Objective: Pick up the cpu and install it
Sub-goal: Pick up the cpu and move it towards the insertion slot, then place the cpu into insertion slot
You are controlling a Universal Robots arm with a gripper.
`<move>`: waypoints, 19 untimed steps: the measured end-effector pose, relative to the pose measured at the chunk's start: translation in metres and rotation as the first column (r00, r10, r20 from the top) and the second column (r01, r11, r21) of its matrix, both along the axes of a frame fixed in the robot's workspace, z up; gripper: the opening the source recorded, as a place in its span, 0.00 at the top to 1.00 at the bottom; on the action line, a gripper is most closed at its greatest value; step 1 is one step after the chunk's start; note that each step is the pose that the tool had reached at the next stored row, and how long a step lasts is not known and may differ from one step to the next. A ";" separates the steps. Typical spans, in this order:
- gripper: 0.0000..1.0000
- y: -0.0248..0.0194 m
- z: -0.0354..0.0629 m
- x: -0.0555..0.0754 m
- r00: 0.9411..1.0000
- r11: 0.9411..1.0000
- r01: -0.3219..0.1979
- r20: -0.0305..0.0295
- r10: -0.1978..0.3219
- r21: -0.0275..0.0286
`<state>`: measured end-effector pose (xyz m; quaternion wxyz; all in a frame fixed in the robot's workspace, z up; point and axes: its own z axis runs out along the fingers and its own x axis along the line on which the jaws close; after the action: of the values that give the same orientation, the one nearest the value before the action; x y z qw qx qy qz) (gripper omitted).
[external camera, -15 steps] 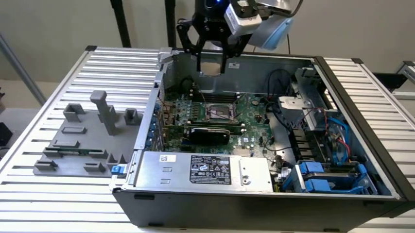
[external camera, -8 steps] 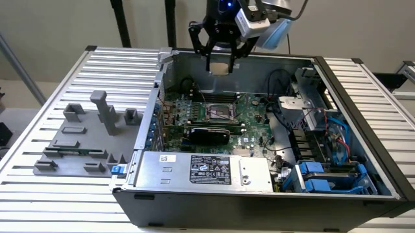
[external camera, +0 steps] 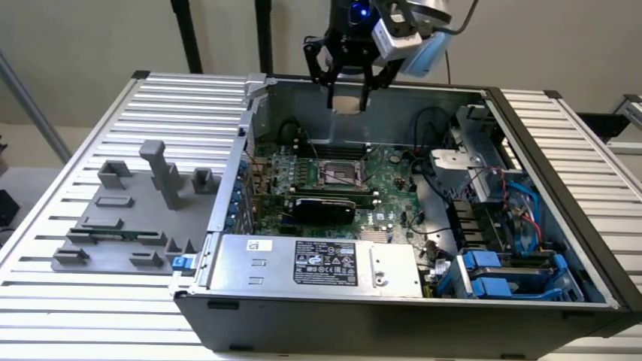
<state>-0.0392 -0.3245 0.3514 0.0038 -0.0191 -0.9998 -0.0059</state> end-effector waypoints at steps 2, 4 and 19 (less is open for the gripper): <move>0.45 0.0064 -0.0036 0.003 1.000 1.000 0.000 0.000 0.000 0.000; 0.45 0.0117 -0.0073 0.006 1.000 1.000 0.000 0.000 0.000 0.000; 0.45 0.0136 -0.0134 0.008 1.000 1.000 0.000 0.000 0.000 0.000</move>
<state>-0.0314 -0.3109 0.3380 0.0040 -0.0191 -0.9998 -0.0059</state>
